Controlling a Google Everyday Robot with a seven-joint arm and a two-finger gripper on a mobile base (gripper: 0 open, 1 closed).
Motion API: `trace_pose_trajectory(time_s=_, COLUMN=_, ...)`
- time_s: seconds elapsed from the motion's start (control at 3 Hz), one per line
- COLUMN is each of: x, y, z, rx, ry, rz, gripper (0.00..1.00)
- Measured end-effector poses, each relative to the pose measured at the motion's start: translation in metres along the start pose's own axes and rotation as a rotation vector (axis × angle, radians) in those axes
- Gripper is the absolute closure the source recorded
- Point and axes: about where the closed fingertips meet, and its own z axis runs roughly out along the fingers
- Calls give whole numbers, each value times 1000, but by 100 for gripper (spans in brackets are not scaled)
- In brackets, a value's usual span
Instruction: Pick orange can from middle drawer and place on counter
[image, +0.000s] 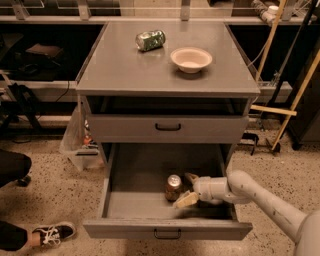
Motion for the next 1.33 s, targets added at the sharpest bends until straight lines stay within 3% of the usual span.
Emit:
trace_pose_trajectory(time_s=1.0, x=0, y=12, z=17, rx=-23, ry=-41, rz=-3, gripper=0)
trace_pose_trajectory(time_s=1.33, x=0, y=12, z=17, rx=-23, ry=-41, rz=-3, gripper=18)
